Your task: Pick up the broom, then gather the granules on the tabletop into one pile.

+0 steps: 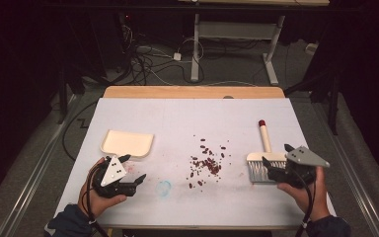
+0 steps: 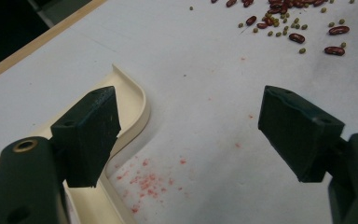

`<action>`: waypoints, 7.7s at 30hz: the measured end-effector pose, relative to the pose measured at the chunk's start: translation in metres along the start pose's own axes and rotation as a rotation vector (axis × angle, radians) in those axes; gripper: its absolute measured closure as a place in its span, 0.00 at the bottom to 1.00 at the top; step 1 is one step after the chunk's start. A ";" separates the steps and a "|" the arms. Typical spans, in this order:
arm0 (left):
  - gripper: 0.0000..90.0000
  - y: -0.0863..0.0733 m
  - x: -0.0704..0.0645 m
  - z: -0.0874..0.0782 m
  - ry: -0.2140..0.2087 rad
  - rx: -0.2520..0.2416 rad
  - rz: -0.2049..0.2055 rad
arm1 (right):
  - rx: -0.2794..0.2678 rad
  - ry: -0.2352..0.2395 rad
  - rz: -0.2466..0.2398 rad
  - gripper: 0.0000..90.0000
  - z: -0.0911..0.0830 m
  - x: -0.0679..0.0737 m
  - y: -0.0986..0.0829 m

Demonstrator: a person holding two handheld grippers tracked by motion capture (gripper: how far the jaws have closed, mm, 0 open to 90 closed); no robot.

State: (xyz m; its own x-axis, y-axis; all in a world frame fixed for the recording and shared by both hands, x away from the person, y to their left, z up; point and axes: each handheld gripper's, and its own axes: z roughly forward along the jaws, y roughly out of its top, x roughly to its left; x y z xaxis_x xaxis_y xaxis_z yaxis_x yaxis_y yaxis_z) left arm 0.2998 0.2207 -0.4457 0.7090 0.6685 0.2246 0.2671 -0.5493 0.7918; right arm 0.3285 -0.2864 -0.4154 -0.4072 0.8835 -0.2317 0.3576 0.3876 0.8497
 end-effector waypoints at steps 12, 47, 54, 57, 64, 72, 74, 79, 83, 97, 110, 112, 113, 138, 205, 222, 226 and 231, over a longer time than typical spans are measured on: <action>0.23 0.000 -0.001 0.003 -0.017 0.016 0.006 | 0.459 0.022 0.226 0.40 0.104 -0.045 0.042; 0.23 -0.001 -0.004 0.006 -0.040 0.051 0.026 | 0.461 0.013 0.285 0.78 0.133 -0.045 0.019; 0.23 -0.001 -0.003 0.005 -0.034 0.050 0.018 | 0.294 0.048 0.332 0.79 0.108 -0.042 0.022; 0.23 -0.002 -0.004 0.004 -0.033 0.049 0.019 | 0.223 0.075 0.332 0.79 0.098 -0.041 0.022; 0.23 -0.001 -0.005 0.003 -0.032 0.046 0.022 | 0.097 0.109 0.299 0.79 0.072 -0.037 0.025; 0.24 0.007 -0.009 0.002 -0.049 0.008 -0.025 | -0.052 0.168 0.287 0.79 0.038 -0.027 0.037; 0.24 0.013 -0.013 0.001 -0.079 -0.010 -0.042 | -0.062 0.179 0.286 0.79 0.037 -0.025 0.038; 0.24 0.029 -0.026 0.004 -0.151 -0.060 -0.067 | -0.125 0.201 0.275 0.79 0.024 -0.015 0.049; 0.23 0.049 -0.038 0.011 -0.216 -0.084 -0.051 | -0.167 0.213 0.252 0.79 0.016 -0.001 0.059; 0.26 0.135 -0.098 0.061 -0.422 -0.154 -0.036 | -0.257 0.233 0.182 0.79 0.005 0.065 0.080; 0.43 0.139 -0.106 0.096 -0.441 -0.151 -0.161 | -0.310 0.275 0.113 0.79 -0.011 0.105 0.085; 0.58 0.138 -0.104 0.096 -0.444 -0.160 -0.160 | -0.320 0.282 0.094 0.78 -0.015 0.109 0.086; 0.58 0.137 -0.102 0.095 -0.454 -0.169 -0.158 | -0.320 0.282 0.094 0.78 -0.015 0.109 0.086; 0.73 0.115 -0.072 0.063 -0.632 -0.080 0.222 | 0.026 0.780 -0.440 0.52 0.000 0.092 0.069; 0.23 -0.017 -0.011 -0.022 0.114 0.014 -0.009 | 0.021 0.200 -0.040 0.75 0.061 -0.007 0.058; 0.22 -0.016 -0.011 -0.018 0.098 0.040 -0.008 | 0.136 0.105 -0.139 0.75 0.125 0.016 0.054; 0.22 -0.017 -0.011 -0.019 0.097 0.041 -0.007 | 0.154 0.122 -0.191 0.75 0.127 0.037 0.056; 0.22 -0.017 -0.010 -0.019 0.098 0.045 -0.008 | 0.145 0.204 -0.226 0.75 0.117 0.059 0.060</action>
State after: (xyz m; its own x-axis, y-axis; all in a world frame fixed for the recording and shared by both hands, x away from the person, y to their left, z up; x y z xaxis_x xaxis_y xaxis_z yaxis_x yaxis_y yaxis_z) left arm 0.2750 0.2330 -0.4508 0.6403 0.7174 0.2745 0.3031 -0.5643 0.7679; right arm 0.4243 -0.1806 -0.4338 -0.6442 0.7060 -0.2942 0.3492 0.6138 0.7080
